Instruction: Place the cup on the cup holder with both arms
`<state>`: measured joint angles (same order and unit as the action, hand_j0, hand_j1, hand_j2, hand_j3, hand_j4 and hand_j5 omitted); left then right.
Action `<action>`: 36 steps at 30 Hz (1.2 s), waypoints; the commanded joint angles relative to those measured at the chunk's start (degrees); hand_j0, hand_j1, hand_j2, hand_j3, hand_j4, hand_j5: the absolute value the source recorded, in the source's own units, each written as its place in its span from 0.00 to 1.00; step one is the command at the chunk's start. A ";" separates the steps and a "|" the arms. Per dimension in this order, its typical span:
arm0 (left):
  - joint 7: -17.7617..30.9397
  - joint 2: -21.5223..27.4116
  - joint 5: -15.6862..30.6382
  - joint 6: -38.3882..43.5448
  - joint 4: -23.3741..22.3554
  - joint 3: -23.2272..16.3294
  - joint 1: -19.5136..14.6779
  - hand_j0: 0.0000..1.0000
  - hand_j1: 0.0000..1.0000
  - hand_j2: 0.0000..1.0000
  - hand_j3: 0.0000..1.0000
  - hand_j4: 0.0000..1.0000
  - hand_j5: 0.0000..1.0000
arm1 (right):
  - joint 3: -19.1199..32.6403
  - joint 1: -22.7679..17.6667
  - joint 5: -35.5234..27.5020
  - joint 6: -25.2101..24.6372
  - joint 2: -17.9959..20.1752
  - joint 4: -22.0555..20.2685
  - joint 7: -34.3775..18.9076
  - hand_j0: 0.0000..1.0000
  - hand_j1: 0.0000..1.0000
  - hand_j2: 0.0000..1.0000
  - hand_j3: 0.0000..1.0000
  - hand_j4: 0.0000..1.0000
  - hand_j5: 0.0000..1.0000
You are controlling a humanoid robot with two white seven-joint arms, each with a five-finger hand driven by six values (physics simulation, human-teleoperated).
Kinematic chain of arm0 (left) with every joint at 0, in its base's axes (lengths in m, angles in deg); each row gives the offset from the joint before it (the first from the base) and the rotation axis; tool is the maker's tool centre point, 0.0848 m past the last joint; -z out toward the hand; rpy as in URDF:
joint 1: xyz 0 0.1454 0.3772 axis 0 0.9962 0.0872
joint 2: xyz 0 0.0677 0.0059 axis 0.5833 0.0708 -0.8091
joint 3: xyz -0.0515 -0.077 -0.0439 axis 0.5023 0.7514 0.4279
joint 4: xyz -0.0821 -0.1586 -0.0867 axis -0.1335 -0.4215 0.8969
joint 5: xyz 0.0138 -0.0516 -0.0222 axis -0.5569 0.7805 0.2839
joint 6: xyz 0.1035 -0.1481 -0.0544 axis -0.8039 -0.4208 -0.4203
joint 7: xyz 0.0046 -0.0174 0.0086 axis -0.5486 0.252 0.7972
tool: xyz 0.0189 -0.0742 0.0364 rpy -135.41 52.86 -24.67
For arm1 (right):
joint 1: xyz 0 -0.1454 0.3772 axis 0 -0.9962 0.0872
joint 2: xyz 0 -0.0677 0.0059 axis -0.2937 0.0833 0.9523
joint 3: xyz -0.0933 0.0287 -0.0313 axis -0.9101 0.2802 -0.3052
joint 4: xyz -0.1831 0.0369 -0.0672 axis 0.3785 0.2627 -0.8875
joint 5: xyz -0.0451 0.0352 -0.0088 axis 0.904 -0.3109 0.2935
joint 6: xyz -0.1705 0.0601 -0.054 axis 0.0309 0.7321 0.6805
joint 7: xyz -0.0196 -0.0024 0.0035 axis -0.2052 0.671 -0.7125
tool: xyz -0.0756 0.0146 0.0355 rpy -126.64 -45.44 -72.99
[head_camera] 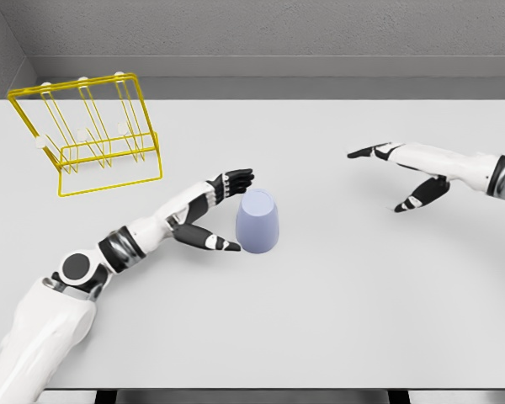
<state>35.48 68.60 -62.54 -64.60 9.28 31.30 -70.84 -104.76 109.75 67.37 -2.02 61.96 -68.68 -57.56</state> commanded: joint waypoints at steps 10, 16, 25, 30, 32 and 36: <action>0.00 -1.69 0.16 -0.10 0.08 -1.30 0.00 1.00 1.00 1.00 1.00 1.00 1.00 | 1.52 3.52 1.26 -0.08 0.58 2.07 0.02 1.00 1.00 1.00 1.00 1.00 1.00; 0.00 -3.01 -1.87 -0.01 0.08 -1.30 -0.18 1.00 1.00 1.00 1.00 1.00 1.00 | 1.87 3.52 1.17 -0.08 0.58 3.92 0.02 1.00 1.00 1.00 1.00 1.00 1.00; 0.00 -3.53 -1.69 0.17 0.00 -1.22 -0.26 0.91 0.91 0.91 0.91 0.91 0.91 | 2.83 2.90 1.25 -0.08 0.84 4.01 0.02 1.00 1.00 1.00 1.00 1.00 1.00; 0.00 -4.24 -1.51 0.25 -0.09 -1.22 -0.26 0.75 0.75 0.75 0.75 0.75 0.75 | 3.63 2.90 1.34 -0.08 0.58 4.01 0.02 1.00 1.00 1.00 1.00 1.00 1.00; 0.00 -4.33 -1.51 0.25 -0.09 -1.13 -0.26 0.69 0.69 0.69 0.69 0.69 0.69 | 3.63 2.90 1.34 -0.08 0.32 4.01 0.02 1.00 1.00 1.00 1.00 1.00 1.00; 0.00 -4.33 -1.60 0.17 -0.18 -1.13 -0.26 0.61 0.61 0.61 0.61 0.61 0.61 | 3.54 2.81 1.34 -0.08 0.14 4.01 0.02 1.00 1.00 1.00 1.00 1.00 1.00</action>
<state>35.47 64.28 -64.44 -64.38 9.11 30.16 -71.10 -101.25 112.56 69.13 -1.95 62.18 -64.65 -57.56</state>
